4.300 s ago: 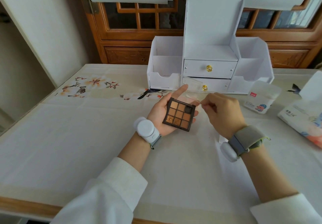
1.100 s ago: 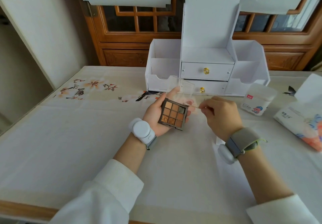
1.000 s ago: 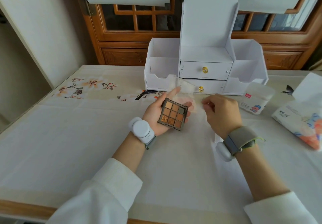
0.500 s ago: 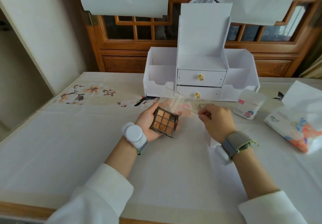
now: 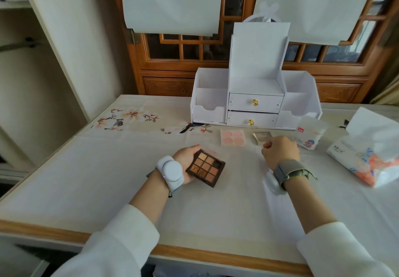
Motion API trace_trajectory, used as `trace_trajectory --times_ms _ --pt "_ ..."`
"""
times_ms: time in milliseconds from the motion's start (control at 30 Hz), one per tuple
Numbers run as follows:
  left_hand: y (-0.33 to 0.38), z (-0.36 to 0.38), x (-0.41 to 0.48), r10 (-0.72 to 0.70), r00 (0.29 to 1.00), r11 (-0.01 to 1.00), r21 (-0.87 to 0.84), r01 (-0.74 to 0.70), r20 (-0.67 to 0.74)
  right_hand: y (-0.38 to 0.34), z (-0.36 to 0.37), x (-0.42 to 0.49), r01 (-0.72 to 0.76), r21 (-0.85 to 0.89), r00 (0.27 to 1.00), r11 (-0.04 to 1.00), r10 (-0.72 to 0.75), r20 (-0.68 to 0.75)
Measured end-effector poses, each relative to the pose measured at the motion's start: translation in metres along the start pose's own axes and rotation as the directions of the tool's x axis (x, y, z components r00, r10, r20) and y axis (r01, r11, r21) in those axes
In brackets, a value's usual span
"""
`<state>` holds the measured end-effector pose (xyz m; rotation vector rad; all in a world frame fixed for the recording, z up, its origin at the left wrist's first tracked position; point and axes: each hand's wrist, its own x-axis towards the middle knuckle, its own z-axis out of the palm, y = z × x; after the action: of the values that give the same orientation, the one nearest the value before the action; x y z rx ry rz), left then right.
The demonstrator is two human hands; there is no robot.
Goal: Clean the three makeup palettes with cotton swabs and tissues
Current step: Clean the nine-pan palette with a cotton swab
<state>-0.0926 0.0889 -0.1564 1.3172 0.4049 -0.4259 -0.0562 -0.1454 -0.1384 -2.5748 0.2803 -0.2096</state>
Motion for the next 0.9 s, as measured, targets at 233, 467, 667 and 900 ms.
trace_trajectory --times_ms 233,467,667,900 --pt "-0.007 0.002 -0.016 -0.005 0.998 0.984 0.179 0.016 -0.061 -0.001 -0.004 -0.011 0.017 -0.087 0.998 0.996 -0.012 0.057" --pt "-0.011 0.002 -0.005 0.074 0.985 0.931 0.364 -0.011 -0.159 0.01 -0.021 -0.014 0.091 -0.108 0.995 0.99 -0.086 0.056" --pt "0.003 0.027 -0.035 0.15 0.974 0.851 0.524 -0.039 -0.17 0.022 -0.047 -0.018 0.058 -0.172 0.992 0.983 -0.037 0.12" --pt "-0.001 0.042 -0.056 0.133 0.985 0.638 0.77 -0.003 -0.107 0.038 -0.051 -0.029 0.087 -0.131 0.967 0.988 -0.052 0.248"
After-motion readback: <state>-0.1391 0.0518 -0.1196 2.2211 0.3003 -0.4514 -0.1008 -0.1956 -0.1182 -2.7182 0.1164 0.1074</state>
